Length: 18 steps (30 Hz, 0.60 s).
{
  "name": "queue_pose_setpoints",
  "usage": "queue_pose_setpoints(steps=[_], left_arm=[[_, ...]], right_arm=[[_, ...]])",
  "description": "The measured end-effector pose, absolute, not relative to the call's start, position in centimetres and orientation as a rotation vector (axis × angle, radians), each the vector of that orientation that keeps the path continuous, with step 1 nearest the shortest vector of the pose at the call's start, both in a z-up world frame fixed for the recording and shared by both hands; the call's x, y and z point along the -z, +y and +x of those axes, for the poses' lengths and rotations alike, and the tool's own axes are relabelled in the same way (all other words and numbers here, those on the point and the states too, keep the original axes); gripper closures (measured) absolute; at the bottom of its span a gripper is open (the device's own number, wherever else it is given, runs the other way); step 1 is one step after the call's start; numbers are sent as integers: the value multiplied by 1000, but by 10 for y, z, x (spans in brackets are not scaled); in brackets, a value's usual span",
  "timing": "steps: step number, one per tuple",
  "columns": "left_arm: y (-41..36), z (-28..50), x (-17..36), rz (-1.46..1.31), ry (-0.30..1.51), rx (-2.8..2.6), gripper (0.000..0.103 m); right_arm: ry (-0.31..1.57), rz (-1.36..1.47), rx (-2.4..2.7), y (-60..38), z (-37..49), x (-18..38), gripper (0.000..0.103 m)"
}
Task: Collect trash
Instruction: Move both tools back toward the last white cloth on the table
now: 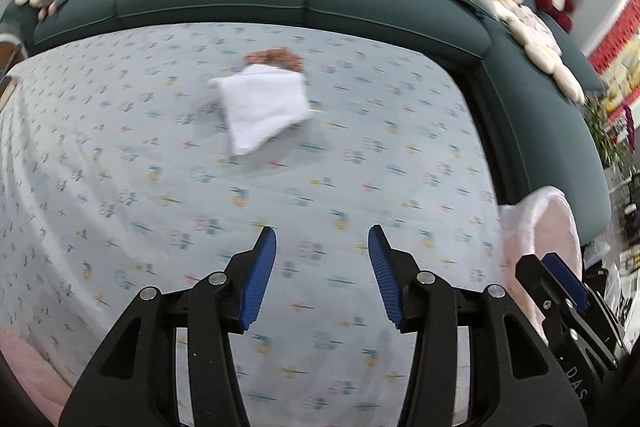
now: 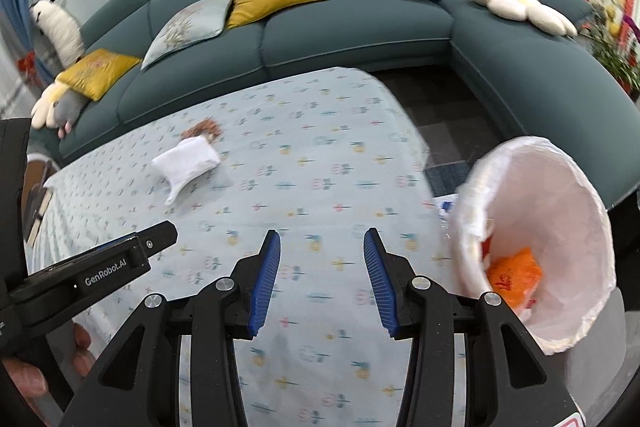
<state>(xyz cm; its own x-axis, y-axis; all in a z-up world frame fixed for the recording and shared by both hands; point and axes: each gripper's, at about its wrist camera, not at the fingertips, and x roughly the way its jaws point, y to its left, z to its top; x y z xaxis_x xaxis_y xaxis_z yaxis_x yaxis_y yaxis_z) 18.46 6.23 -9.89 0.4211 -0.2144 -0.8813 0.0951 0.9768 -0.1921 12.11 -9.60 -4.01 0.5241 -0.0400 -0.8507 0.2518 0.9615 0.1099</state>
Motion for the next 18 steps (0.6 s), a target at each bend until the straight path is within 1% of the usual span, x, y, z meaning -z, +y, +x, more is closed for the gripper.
queue_pose_setpoints(steps=[9, 18], left_arm=[[119, 220, 110, -157, 1123, 133, 57], [134, 277, 128, -180, 1139, 163, 57]], right_arm=[[1051, 205, 109, -52, 160, 60, 60], [1090, 183, 70, -25, 214, 83, 60]])
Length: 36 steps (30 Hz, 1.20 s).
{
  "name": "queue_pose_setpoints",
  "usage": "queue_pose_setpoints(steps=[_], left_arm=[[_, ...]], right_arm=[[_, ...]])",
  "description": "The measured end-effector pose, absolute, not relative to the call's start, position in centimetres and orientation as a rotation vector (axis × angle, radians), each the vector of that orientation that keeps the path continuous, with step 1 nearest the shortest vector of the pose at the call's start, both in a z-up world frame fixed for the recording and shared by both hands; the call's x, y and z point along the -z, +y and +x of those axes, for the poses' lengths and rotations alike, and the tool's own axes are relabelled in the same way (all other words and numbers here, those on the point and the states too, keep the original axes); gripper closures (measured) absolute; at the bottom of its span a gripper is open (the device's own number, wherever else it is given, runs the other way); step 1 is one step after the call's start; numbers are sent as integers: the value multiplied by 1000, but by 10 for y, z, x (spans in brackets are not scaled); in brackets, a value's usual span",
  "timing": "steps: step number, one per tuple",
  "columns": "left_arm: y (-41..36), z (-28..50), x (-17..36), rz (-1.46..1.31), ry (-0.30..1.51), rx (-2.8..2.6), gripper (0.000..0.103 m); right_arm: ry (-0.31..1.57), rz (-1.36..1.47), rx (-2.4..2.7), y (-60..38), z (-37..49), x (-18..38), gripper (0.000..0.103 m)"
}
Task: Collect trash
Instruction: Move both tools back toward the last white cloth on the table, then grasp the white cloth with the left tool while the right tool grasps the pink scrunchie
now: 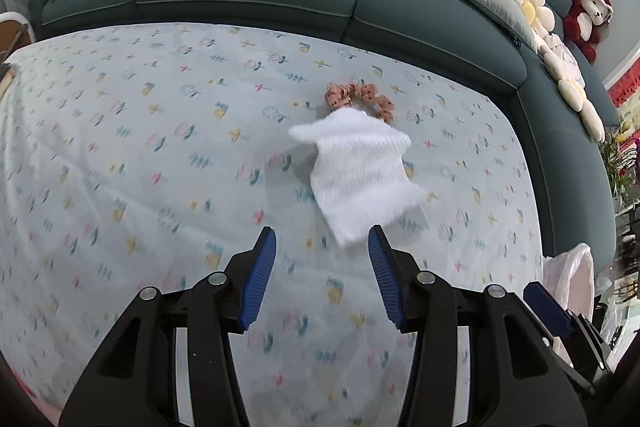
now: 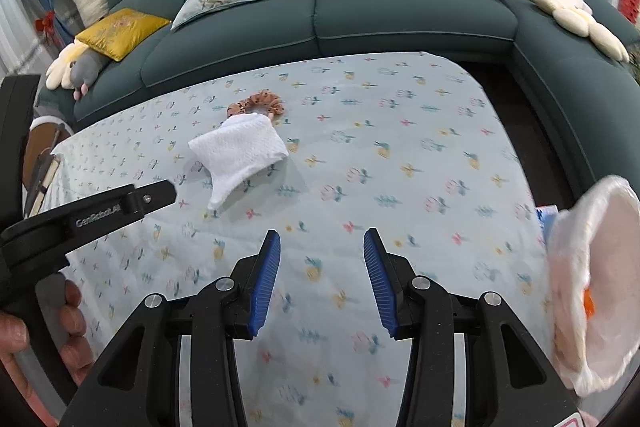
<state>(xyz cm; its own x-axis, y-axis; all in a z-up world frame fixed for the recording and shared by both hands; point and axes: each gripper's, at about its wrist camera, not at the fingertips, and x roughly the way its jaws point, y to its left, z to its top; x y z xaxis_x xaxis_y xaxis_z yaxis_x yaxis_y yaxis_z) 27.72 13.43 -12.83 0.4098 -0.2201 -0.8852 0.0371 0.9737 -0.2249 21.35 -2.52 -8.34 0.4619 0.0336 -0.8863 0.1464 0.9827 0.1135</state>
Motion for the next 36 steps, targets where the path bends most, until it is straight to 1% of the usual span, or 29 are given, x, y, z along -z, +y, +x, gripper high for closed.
queue_pose_setpoints(steps=[8, 10, 11, 12, 13, 14, 15, 16, 21, 27, 36], left_arm=[[126, 330, 163, -226, 1186, 243, 57], [124, 338, 170, -231, 1190, 255, 58], [123, 342, 174, -234, 1194, 261, 60], [123, 344, 175, -240, 1194, 270, 69], [122, 345, 177, -246, 1194, 281, 76], [122, 347, 178, -251, 1196, 291, 85], [122, 347, 178, -260, 1198, 311, 91], [122, 347, 178, -265, 1197, 323, 100], [135, 339, 164, -268, 1147, 313, 101], [189, 335, 148, -377, 1104, 218, 101], [231, 349, 148, -270, 1088, 52, 101]], right_arm=[[1097, 176, 58, -16, 267, 97, 60], [1095, 168, 57, -15, 278, 98, 60], [1094, 166, 55, -15, 283, 99, 60], [1093, 164, 54, -14, 289, 100, 60], [1094, 162, 53, -14, 293, 101, 60], [1096, 161, 52, -14, 298, 102, 60], [1097, 162, 50, -13, 302, 103, 60], [1098, 162, 48, -11, 305, 104, 60], [1100, 156, 25, -1, 322, 109, 60], [1101, 144, -4, 18, 342, 114, 60], [1145, 113, -4, 51, 390, 144, 60]])
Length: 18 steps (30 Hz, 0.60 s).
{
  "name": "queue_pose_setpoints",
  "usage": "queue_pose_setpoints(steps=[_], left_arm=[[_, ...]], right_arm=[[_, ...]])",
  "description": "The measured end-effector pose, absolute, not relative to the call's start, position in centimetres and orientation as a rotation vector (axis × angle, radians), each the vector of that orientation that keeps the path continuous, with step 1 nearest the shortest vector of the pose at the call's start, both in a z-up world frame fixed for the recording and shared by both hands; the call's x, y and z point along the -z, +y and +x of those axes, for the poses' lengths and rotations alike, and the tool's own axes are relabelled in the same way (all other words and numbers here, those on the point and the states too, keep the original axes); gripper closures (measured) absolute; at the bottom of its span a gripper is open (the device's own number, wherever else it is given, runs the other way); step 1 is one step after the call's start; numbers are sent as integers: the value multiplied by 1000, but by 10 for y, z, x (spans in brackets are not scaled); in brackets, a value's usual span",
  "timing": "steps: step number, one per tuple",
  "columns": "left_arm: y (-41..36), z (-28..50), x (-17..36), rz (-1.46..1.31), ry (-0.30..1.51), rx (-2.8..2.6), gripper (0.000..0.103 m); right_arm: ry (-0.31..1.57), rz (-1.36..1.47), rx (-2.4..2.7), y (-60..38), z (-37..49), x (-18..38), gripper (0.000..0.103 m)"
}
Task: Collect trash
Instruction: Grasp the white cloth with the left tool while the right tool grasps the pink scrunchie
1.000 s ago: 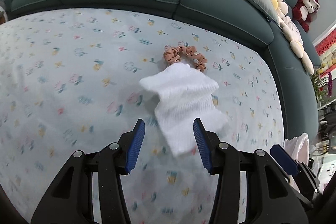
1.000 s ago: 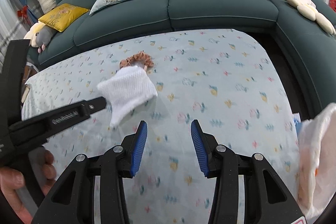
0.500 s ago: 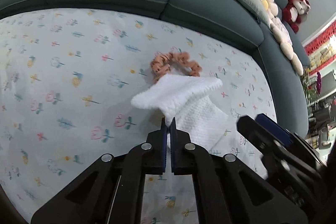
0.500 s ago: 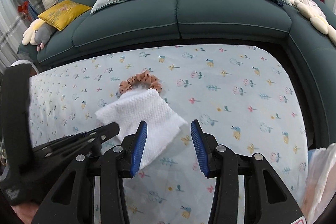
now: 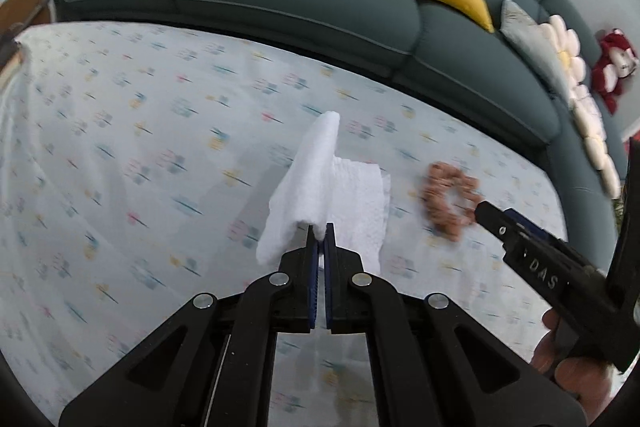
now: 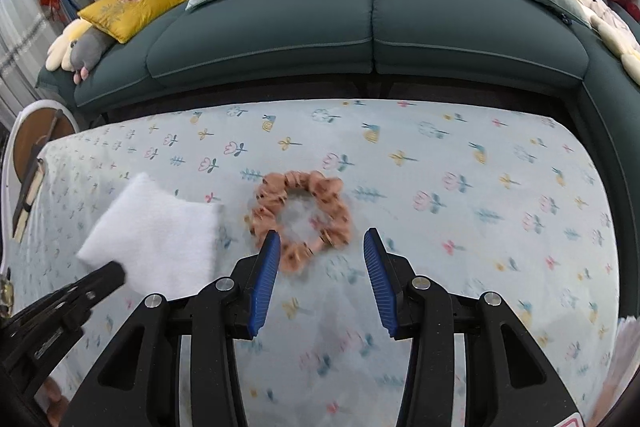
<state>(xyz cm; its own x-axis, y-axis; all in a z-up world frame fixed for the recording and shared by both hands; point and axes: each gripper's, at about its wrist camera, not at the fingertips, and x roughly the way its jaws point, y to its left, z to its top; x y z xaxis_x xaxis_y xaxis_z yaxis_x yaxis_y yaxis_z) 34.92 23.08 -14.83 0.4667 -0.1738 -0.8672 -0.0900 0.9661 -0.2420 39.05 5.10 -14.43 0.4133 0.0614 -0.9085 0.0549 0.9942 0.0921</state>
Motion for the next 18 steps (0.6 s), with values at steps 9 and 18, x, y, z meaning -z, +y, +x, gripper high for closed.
queue_pose_setpoints(steps=[9, 18], left_arm=[[236, 362, 166, -238, 1113, 46, 101], [220, 353, 172, -228, 1137, 63, 101]], right_arm=[[1197, 37, 44, 64, 411, 178, 66], [1186, 15, 15, 63, 389, 175, 72]])
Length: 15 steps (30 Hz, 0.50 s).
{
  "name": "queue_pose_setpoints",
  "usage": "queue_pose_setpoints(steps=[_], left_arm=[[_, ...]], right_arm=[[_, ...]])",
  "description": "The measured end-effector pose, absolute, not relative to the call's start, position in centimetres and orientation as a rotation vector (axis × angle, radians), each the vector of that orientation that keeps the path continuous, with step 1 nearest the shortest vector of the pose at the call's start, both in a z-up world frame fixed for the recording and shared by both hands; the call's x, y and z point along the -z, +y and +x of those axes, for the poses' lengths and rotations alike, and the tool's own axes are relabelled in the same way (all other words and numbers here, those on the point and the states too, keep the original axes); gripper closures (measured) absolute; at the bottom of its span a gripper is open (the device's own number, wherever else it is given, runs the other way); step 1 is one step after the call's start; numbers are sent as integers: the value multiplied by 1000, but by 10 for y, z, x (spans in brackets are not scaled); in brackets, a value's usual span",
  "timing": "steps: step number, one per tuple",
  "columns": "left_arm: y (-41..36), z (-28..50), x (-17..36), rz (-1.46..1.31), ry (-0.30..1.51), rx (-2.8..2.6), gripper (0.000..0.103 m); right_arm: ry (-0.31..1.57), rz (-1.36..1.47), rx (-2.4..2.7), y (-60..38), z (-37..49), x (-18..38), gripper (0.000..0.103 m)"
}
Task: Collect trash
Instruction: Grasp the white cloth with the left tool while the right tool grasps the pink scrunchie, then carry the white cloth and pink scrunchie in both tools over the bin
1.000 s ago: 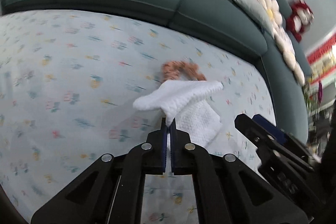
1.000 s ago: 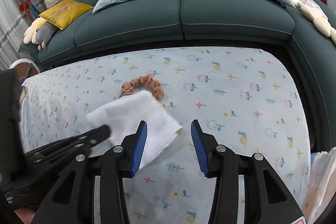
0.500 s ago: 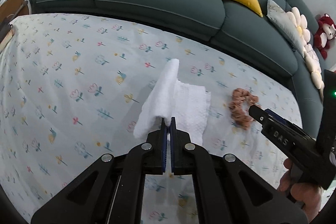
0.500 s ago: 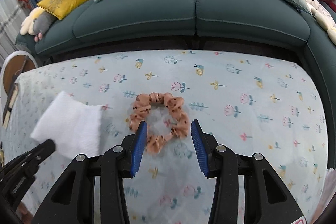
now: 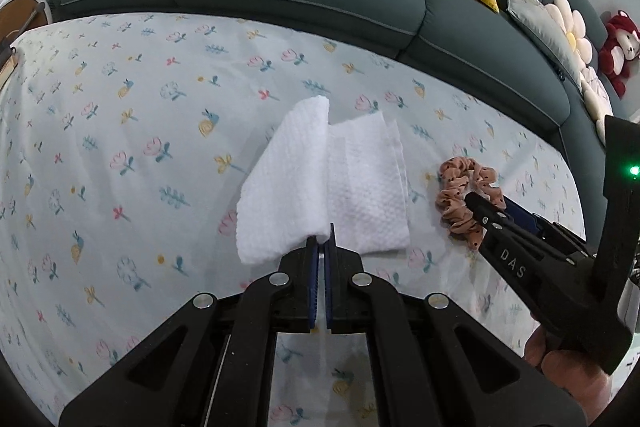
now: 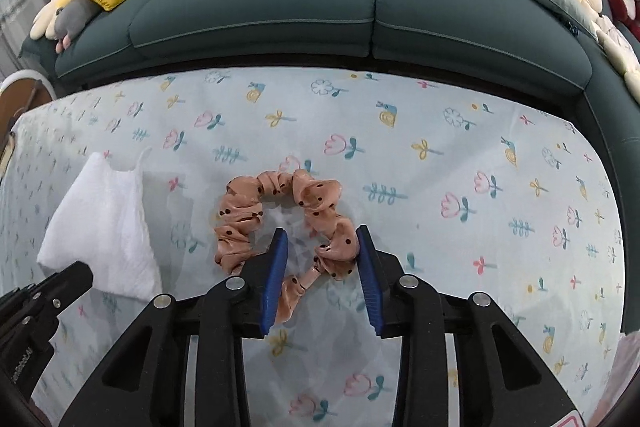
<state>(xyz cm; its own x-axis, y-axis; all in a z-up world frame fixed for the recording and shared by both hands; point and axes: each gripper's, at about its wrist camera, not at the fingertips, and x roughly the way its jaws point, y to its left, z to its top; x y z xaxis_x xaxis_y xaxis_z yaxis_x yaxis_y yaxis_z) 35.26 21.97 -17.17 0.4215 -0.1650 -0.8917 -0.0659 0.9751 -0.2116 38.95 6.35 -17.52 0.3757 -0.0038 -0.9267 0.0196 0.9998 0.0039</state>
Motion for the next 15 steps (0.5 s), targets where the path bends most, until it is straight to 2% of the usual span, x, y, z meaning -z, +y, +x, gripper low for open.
queue_pose_setpoints(steps=[6, 15], left_arm=[[208, 325, 171, -227, 1159, 82, 101], [174, 251, 167, -204, 1208, 140, 101]], right_arm=[[1202, 32, 7, 56, 350, 170, 86], [1254, 95, -10, 41, 246, 158, 95]])
